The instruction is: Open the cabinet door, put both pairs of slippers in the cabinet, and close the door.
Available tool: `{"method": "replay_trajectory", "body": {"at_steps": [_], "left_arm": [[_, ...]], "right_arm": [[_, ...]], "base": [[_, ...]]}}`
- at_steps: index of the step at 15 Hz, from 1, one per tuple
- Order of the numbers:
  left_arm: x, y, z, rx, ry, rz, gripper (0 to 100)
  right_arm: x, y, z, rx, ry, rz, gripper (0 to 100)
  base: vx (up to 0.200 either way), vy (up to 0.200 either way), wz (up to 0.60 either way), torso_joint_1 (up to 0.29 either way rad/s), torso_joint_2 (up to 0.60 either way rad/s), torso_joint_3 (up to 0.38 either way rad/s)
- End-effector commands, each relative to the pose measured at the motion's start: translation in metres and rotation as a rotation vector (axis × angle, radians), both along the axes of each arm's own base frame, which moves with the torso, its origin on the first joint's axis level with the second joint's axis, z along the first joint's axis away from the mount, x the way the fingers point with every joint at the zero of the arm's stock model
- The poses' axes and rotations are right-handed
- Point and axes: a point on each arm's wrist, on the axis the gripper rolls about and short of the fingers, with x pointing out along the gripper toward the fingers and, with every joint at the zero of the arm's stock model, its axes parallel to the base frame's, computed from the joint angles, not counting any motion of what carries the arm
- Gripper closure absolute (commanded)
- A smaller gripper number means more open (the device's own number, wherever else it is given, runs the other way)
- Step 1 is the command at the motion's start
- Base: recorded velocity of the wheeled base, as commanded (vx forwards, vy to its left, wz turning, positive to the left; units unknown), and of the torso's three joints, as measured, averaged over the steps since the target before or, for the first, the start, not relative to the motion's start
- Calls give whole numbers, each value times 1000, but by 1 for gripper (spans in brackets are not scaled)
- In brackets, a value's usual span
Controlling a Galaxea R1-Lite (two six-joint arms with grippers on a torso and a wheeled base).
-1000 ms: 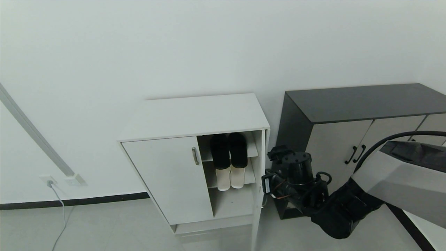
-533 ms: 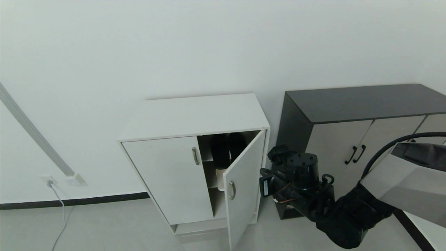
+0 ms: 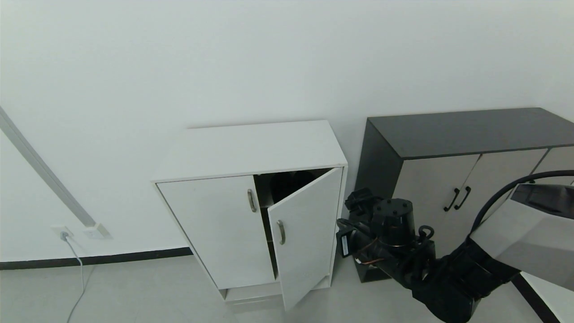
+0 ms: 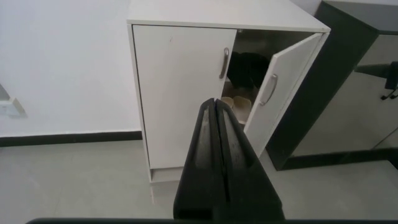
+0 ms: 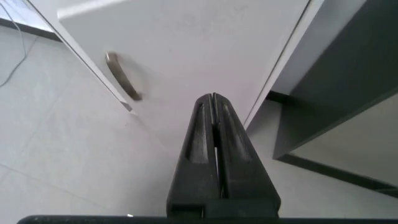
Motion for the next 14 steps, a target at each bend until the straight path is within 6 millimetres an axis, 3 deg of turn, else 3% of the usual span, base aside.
{"method": "replay_trajectory", "body": {"at_steps": [1, 3, 14], "left_arm": [[0, 0, 0, 1, 0, 2, 100], [0, 0, 0, 1, 0, 2, 100], [0, 0, 0, 4, 0, 0, 100]], "right_arm": [[-1, 1, 1, 2, -1, 6, 100], [-1, -1, 2, 16, -14, 6, 100], [-13, -14, -13, -6, -8, 40, 100]], "base": [[0, 0, 600, -2, 7, 7], [0, 0, 600, 0, 2, -2], [0, 0, 0, 0, 0, 0]]}}
